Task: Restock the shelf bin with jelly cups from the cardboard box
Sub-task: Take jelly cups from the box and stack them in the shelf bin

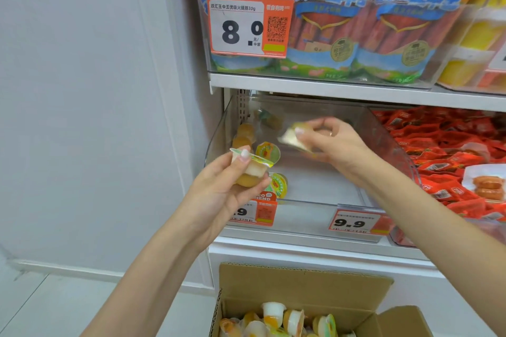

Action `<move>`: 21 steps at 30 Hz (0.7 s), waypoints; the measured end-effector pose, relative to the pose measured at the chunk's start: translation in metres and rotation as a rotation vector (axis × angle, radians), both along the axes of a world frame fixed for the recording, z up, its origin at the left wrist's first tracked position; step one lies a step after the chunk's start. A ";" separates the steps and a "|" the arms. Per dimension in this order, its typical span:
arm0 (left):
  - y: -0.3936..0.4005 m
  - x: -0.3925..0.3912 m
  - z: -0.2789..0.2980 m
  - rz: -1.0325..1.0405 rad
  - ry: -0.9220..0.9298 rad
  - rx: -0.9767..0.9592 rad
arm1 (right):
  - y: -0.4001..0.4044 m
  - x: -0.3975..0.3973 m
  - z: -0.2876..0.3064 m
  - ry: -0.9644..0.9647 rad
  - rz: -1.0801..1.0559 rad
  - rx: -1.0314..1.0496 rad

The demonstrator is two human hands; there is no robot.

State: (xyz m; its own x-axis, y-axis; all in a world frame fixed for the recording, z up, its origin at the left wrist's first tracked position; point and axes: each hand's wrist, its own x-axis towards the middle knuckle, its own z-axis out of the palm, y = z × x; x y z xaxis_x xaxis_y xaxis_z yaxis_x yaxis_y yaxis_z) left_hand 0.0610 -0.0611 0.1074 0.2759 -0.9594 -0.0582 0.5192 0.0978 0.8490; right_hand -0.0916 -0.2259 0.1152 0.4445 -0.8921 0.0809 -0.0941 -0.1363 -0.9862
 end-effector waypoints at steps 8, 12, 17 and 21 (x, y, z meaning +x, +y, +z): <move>0.007 -0.014 0.006 -0.047 0.061 -0.115 | 0.061 0.009 0.028 -0.191 0.474 -0.073; 0.009 -0.011 0.005 -0.030 0.016 -0.118 | 0.058 0.012 0.026 -0.128 0.521 -0.107; 0.007 0.006 0.002 0.149 -0.117 -0.062 | -0.011 0.009 0.019 0.174 0.244 -0.250; 0.008 0.017 0.000 0.318 -0.519 0.013 | -0.082 0.022 -0.018 0.788 0.192 -0.534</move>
